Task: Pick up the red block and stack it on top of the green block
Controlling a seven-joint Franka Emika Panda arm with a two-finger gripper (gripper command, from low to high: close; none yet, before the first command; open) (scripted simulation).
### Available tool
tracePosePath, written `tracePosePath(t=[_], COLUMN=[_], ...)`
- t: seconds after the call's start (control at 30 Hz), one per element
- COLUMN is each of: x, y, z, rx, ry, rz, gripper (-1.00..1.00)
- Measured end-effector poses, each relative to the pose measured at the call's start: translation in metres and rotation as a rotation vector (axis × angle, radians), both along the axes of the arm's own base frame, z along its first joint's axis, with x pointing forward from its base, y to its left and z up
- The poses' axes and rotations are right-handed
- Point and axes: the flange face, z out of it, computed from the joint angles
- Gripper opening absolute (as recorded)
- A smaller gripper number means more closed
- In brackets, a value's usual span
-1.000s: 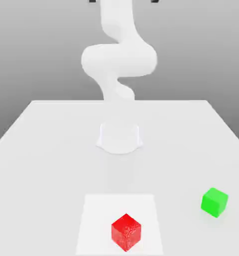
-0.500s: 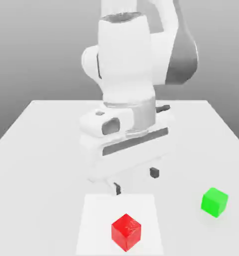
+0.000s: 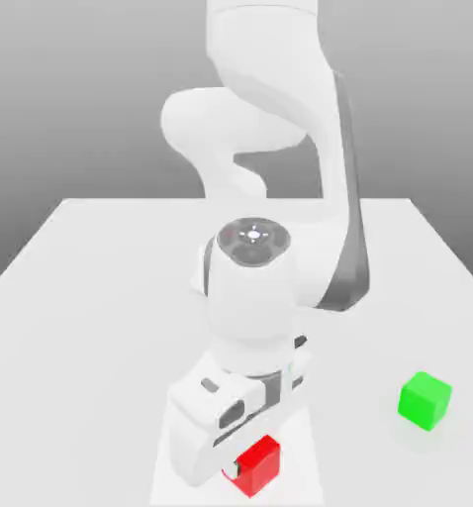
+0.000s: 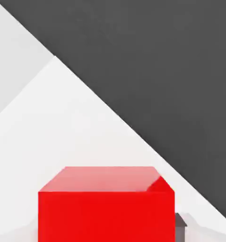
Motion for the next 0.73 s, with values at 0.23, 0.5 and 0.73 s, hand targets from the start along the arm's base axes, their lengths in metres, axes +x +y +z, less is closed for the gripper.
tracePosePath(t=[0.23, 0.5, 0.73], x=[-0.003, -0.118, -0.115], y=[0.022, 0.256, 0.249], z=[0.065, 0.094, 0.044], rx=[0.005, 0.003, 0.0], ry=[0.002, 0.003, 0.0], rz=[0.039, 0.529, 0.503], gripper=[-1.0, -1.0, 1.0])
